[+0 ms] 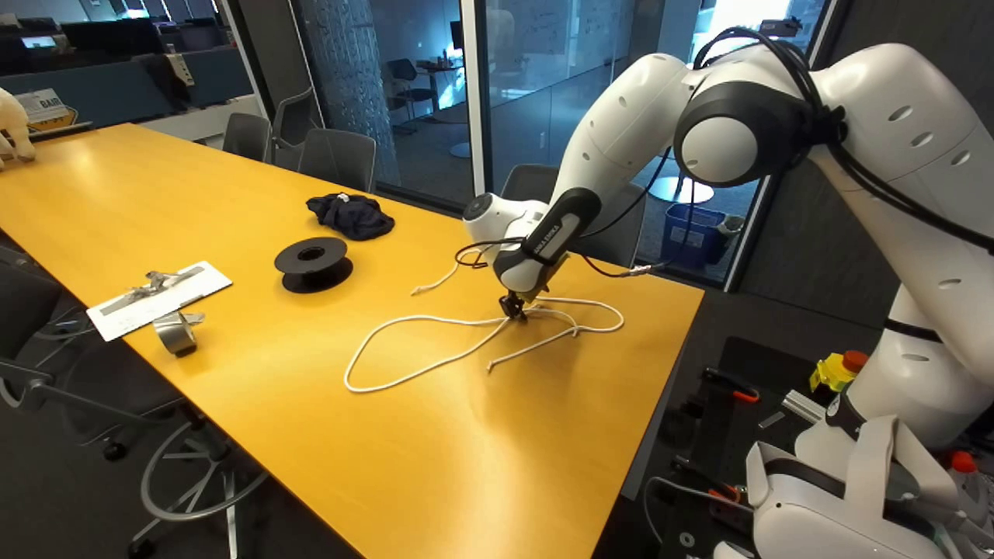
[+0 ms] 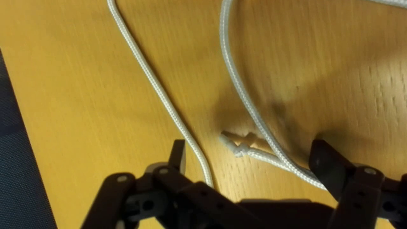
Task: Straighten out the string
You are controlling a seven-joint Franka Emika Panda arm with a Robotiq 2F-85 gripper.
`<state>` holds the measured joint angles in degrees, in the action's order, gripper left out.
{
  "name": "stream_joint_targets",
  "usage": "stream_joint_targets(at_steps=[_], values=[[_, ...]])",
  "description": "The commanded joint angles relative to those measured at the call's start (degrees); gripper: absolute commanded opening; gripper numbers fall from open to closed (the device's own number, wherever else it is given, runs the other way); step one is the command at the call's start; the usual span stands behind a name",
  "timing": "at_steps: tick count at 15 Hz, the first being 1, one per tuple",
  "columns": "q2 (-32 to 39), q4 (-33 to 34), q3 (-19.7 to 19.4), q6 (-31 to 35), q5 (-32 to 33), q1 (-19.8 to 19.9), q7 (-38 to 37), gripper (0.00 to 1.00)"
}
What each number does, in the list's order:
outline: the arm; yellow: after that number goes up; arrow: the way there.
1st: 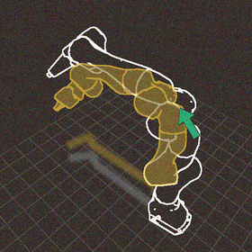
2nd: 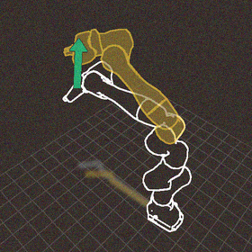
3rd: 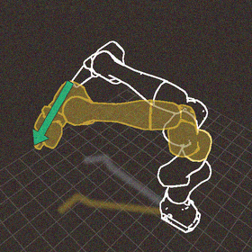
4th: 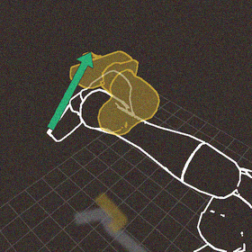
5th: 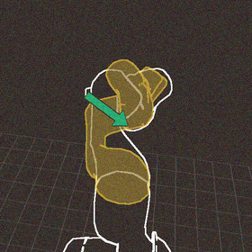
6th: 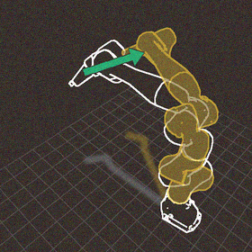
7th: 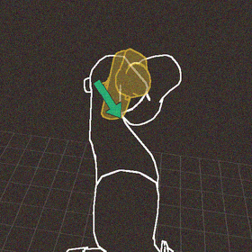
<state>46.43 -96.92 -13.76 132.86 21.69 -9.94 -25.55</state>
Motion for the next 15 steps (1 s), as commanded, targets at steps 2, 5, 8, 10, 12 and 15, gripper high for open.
stream_joint_targets(at_steps=[2,5,8,10,12,15], values=[[2.4,3.4,-2.4,0.5,1.5,-2.0,-5.0,1.00],[3.1,4.5,-3.1,0.3,1.5,-2.5,-6.4,1.00],[3.7,5.5,-3.6,0.4,1.4,-2.7,-7.7,1.00],[3.9,6.1,-3.8,0.3,1.4,-2.7,-8.3,1.00],[3.9,6.3,-4.0,0.4,1.5,-2.7,-9.1,1.00],[3.7,6.4,-4.2,0.2,1.4,-2.7,-9.9,1.00]])
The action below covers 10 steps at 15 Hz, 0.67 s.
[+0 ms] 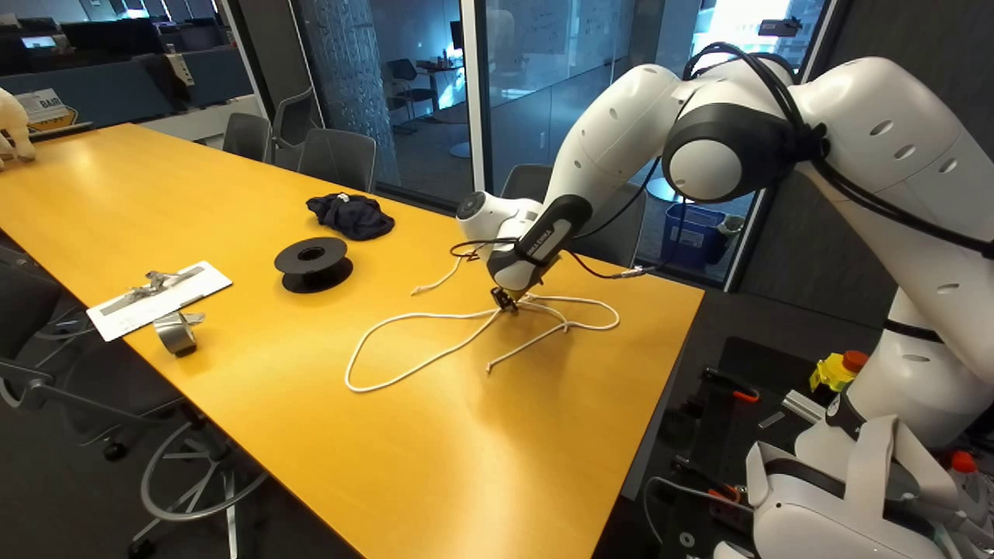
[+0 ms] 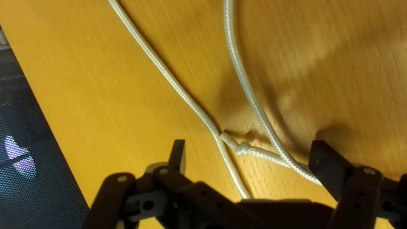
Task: Straighten out the string
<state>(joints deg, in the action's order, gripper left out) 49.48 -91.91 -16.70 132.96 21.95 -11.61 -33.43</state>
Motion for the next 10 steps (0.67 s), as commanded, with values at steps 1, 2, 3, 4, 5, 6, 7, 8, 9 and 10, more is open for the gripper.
stream_joint_targets(at_steps=[1,2,3,4,5,6,7,8,9,10], values=[[0.4,1.3,-1.0,-0.7,0.8,-0.8,-1.7,1.00],[-0.2,0.5,-0.6,-1.0,0.2,-0.6,-1.6,1.00],[-1.2,-0.6,0.1,-1.8,-0.5,-0.3,-1.2,1.00],[-1.9,-1.4,0.5,-2.4,-1.2,-0.1,-1.1,1.00],[-3.0,-2.6,1.4,-2.9,-2.3,0.6,-0.1,1.00],[-4.1,-4.1,2.4,-3.0,-3.5,1.3,1.0,1.00],[-4.9,-5.2,2.8,-2.7,-4.3,1.6,1.1,1.00],[-5.8,-6.7,3.2,-2.6,-5.3,1.9,1.0,1.00],[-6.5,-7.9,3.6,-2.5,-6.1,2.2,1.2,1.00],[-7.6,-9.5,3.7,-2.0,-6.9,2.4,0.8,1.00]])
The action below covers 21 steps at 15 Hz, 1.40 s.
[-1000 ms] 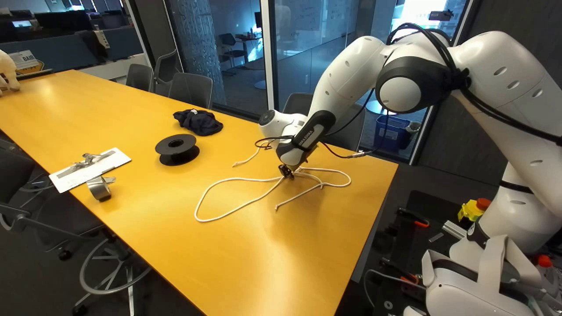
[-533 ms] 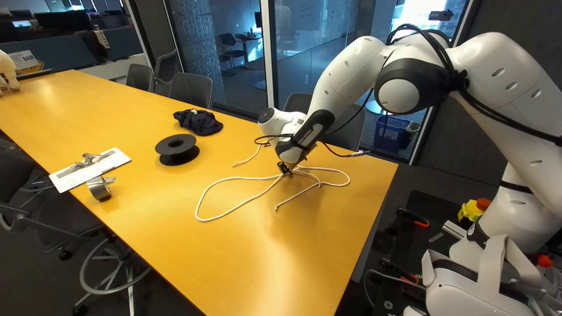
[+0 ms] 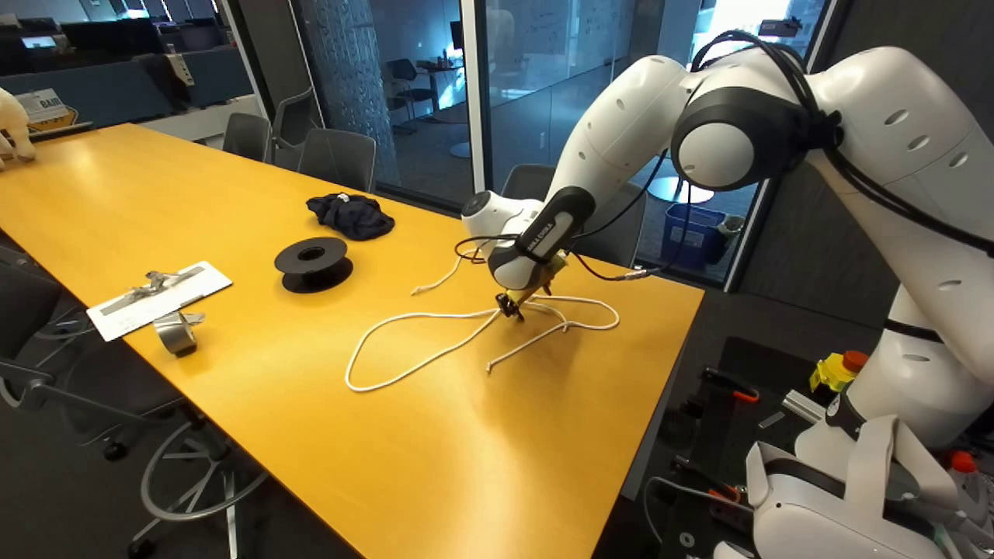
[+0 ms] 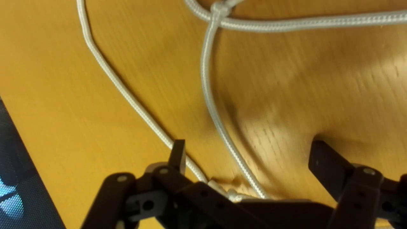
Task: Straighten out the string
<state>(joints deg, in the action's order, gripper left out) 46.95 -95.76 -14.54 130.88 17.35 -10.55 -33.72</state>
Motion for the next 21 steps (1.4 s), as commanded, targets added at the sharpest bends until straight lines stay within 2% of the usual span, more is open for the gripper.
stream_joint_targets(at_steps=[1,5,9,13,17,18,19,21], values=[[-6.0,-7.1,1.5,0.6,-2.9,1.5,0.5,1.00],[-10.8,-14.4,2.1,4.7,-6.2,4.1,1.2,1.00],[-13.2,-20.0,2.9,12.5,-10.1,7.6,4.2,1.00],[-13.3,-22.6,5.1,18.5,-15.5,11.5,10.3,1.00],[-13.0,-23.4,7.0,20.5,-19.6,13.7,15.0,0.98],[-13.1,-23.6,7.4,20.9,-20.3,14.1,16.0,0.74],[-13.1,-23.7,7.6,21.2,-20.9,14.2,16.6,0.74],[-13.1,-23.7,7.9,21.0,-21.5,14.4,17.6,0.62]])
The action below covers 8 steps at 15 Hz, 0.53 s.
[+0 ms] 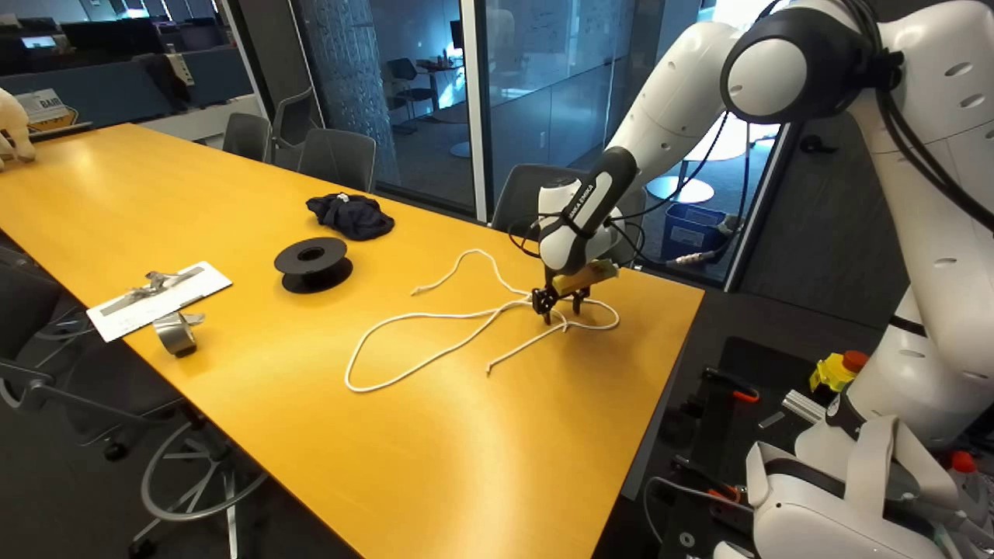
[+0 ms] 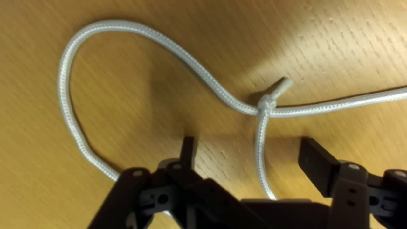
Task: Straighten out the string
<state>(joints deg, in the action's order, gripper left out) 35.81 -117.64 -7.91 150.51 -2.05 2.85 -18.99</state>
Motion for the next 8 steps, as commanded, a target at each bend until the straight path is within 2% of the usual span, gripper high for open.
stream_joint_targets(at_steps=[1,8], values=[[-2.1,-1.6,1.4,1.1,-2.3,1.0,3.2,0.53],[-3.0,-1.6,1.4,-0.7,-2.4,0.6,4.2,0.02]])
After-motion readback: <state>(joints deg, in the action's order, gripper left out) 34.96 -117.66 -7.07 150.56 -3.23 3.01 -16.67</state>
